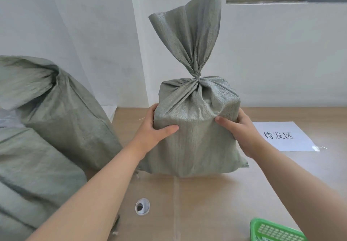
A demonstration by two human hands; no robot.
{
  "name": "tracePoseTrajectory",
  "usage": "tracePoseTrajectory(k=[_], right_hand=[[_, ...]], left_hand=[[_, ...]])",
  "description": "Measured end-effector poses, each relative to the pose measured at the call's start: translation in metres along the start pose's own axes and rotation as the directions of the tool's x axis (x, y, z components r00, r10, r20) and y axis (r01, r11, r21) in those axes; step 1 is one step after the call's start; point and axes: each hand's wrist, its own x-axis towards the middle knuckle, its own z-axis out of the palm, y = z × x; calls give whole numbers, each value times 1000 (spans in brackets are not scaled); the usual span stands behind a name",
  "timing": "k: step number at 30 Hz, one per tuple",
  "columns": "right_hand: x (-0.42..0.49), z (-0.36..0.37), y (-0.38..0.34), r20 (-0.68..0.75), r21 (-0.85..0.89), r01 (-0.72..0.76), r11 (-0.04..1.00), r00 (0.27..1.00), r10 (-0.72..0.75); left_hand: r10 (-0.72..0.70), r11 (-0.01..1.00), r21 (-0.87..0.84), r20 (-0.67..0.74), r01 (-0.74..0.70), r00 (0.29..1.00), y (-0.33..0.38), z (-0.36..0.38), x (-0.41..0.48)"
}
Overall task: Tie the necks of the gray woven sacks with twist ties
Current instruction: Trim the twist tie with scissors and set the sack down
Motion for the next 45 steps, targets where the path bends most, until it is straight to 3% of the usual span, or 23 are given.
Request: tracePoseTrajectory(k=[7, 16, 30, 35, 39, 45], right_hand=[[64, -1, 44, 12, -20, 19, 1000, 1000, -19], [88, 4, 81, 16, -87, 62, 994, 998, -61], [81, -8, 58, 10, -247, 53, 968, 999, -52], [69, -11, 49, -29, -299, 20, 954, 999, -30], [46, -15, 35, -61, -364, 8, 931, 998, -32], [-9, -4, 6, -85, -386, 61, 921, 991, -101]], left_hand=[[-7, 999, 39, -18, 8, 1000, -40, -6, 58], [-65, 997, -42, -114, 61, 991, -73, -4, 78], [17, 1000, 9, -95, -16, 995, -51, -4, 80], [-3, 997, 75, -147, 14, 989, -42, -8, 67], [66, 983, 183, -233, -23, 970, -27, -9, 37], [120, 985, 155, -278, -78, 953, 4, -6, -22]])
